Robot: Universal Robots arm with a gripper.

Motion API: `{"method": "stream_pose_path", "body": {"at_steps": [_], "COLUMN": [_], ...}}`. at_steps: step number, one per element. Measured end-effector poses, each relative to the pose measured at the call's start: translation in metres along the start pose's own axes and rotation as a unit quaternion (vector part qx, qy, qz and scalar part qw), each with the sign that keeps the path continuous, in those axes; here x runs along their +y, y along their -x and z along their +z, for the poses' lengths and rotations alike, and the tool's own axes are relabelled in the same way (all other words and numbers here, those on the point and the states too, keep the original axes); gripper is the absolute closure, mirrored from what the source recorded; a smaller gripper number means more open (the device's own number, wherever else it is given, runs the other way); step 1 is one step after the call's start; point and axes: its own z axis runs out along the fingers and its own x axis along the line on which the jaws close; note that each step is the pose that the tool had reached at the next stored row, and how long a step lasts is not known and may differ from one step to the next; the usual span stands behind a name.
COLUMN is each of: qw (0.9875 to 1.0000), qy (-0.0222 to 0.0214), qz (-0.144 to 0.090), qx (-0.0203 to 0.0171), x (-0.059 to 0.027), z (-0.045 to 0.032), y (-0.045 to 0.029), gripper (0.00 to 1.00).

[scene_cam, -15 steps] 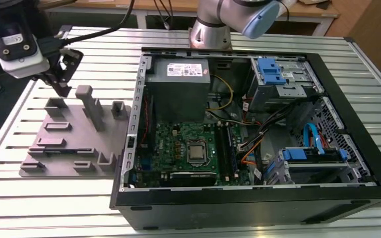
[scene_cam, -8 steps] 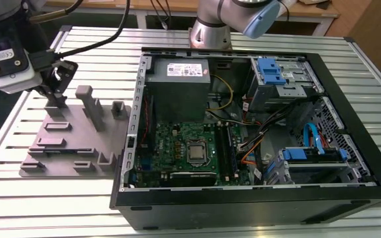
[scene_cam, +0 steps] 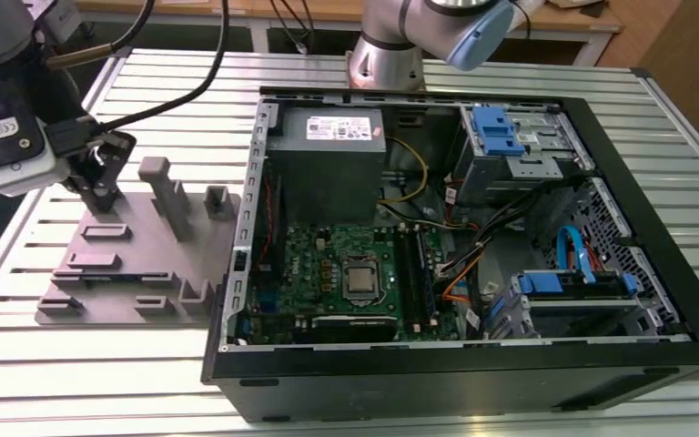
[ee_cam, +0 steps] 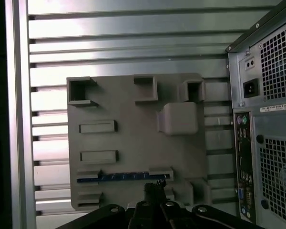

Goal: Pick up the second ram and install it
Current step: 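Reach for the second ram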

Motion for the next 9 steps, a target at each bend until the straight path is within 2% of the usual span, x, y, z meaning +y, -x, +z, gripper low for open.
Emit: {"method": "stream_pose_path", "body": {"at_steps": [9], "qw": [1.0000], "qy": [0.0000], "qz": [0.000], "qx": [0.0000], "x": [-0.0054], "z": [0.0159], "y": [-0.0102], "gripper": [0.89]}}
